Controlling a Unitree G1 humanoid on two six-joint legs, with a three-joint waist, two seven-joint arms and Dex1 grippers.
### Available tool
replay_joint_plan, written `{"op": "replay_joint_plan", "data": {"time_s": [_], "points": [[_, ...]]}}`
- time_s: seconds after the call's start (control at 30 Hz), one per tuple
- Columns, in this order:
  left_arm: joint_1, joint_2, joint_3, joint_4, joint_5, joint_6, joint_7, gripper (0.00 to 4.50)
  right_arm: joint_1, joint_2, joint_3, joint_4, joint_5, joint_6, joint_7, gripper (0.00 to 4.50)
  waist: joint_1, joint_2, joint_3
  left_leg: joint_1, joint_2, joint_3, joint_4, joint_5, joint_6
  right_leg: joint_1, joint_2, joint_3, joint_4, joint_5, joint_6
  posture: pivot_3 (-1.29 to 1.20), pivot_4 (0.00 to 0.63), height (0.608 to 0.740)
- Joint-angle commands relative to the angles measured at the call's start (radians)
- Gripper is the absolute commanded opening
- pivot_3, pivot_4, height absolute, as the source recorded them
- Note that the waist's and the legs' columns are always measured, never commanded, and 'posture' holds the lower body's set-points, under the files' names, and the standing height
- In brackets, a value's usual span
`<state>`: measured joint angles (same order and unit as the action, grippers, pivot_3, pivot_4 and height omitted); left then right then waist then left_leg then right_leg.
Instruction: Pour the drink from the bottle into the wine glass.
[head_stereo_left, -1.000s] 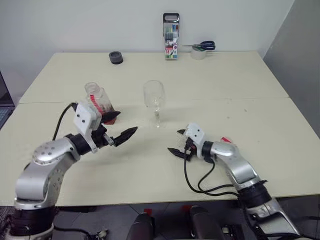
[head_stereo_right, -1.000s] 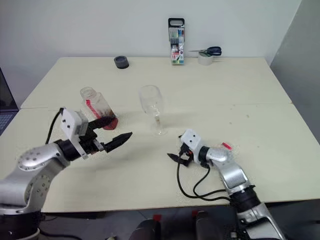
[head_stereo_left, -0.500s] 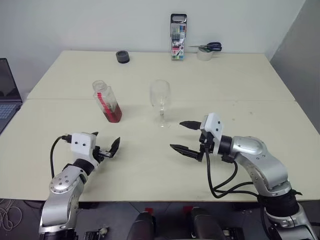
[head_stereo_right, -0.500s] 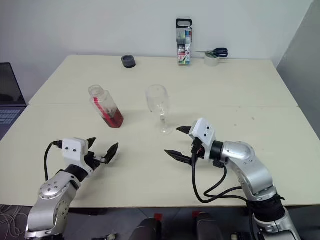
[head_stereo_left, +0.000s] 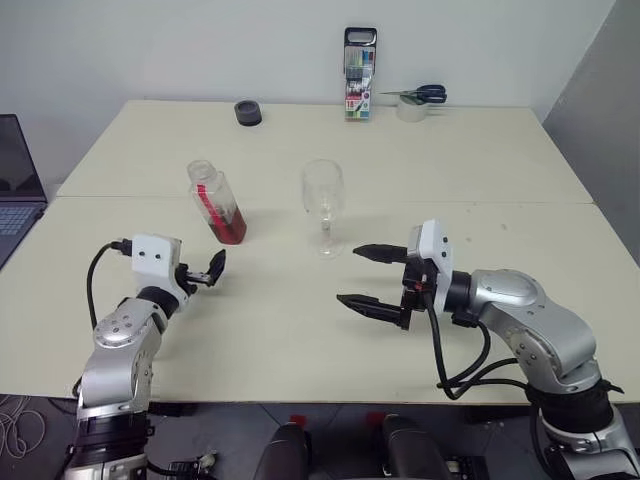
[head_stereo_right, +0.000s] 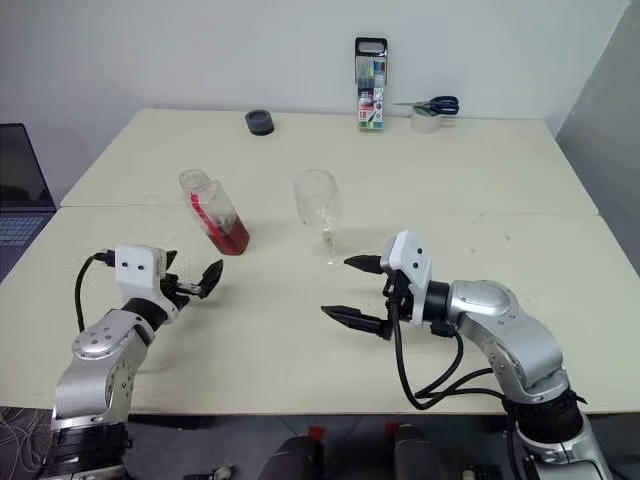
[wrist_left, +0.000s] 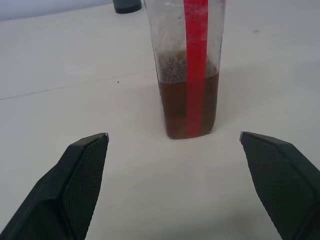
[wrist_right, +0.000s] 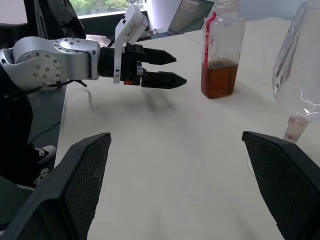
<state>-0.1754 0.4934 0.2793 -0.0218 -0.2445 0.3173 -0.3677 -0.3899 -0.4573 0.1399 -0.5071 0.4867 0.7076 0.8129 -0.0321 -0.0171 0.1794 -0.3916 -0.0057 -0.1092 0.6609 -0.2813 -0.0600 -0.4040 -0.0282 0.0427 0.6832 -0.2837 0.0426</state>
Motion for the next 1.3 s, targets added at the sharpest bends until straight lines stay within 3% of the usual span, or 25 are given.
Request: {"op": "replay_joint_plan", "data": {"time_s": [0.03,0.87,1.3], "points": [[-0.034,0.013,0.000,0.024,0.018,-0.037,-0.001,4.50,-0.019,-0.008,-0.007,-0.043,0.020,-0.007,-0.011,4.48,0.000,0.000,0.000,0.000,0.000,0.000,0.000,0.000,0.000,0.000,0.000,0.000,0.000,0.000,0.000,0.00,0.150,0.740],[-0.270,0.013,-0.062,0.397,0.078,-0.218,-0.069,4.50,-0.047,-0.035,0.004,-0.049,0.021,-0.001,-0.039,4.48,0.000,0.000,0.000,-0.001,0.000,-0.001,0.000,0.000,0.000,0.000,0.000,-0.001,0.000,0.000,0.000,0.00,0.150,0.740],[-0.284,-0.014,-0.078,0.424,0.074,-0.249,-0.068,4.50,-0.046,-0.050,0.015,-0.047,0.019,-0.006,-0.037,4.48,0.000,0.000,0.000,-0.001,-0.001,-0.001,0.001,0.000,0.000,0.000,0.000,-0.001,0.000,0.000,0.000,0.00,0.150,0.740]]}}
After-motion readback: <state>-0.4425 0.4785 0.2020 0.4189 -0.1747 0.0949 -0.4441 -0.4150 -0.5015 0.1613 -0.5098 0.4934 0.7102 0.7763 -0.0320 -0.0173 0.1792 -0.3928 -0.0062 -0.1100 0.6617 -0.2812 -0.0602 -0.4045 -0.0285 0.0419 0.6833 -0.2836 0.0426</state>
